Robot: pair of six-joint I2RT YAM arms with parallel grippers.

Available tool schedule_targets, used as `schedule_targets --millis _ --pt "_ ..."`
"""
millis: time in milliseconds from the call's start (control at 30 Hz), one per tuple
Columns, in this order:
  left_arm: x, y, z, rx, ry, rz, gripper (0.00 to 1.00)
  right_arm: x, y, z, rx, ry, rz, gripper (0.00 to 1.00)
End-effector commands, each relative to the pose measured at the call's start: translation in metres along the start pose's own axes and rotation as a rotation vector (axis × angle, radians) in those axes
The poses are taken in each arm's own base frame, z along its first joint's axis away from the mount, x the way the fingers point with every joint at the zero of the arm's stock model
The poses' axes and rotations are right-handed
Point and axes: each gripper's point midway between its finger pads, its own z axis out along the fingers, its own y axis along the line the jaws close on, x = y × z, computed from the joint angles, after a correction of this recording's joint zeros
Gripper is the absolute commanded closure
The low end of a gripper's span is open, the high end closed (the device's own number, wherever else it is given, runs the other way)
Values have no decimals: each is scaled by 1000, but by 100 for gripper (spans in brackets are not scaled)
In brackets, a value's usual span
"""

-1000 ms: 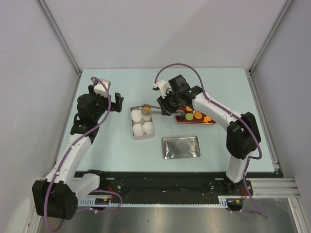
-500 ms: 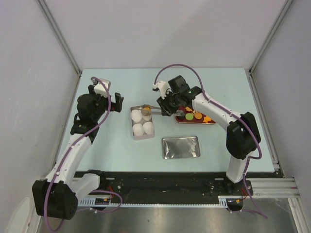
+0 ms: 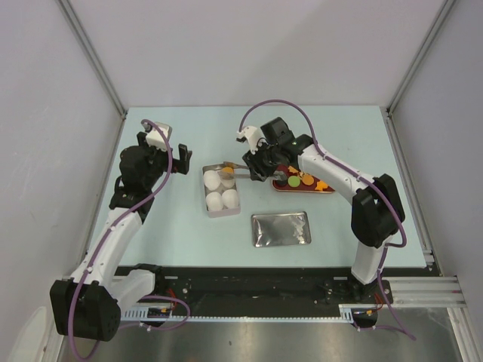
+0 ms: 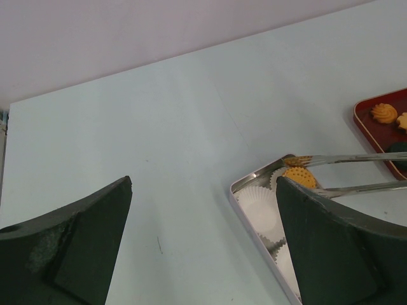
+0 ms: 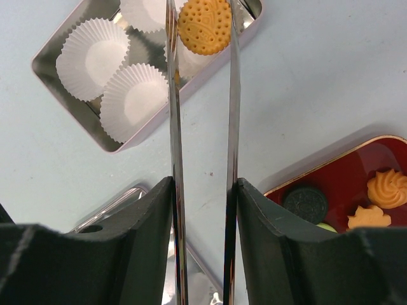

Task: Pack the cookies

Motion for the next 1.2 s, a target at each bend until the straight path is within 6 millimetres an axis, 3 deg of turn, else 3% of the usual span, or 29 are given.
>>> schedule_targets --millis 0,600,833,1167 --pt "-7 -3 2 16 -27 18 0 -16 -1 0 10 -50 -28 53" --pt "-6 -3 2 17 -24 19 0 -20 0 -2 11 -61 -34 49" --pt "-7 -3 2 18 -26 19 0 -36 -2 -18 39 -104 -47 51" --pt "-5 -4 2 23 -22 17 0 -52 -18 -61 84 -188 -19 52"
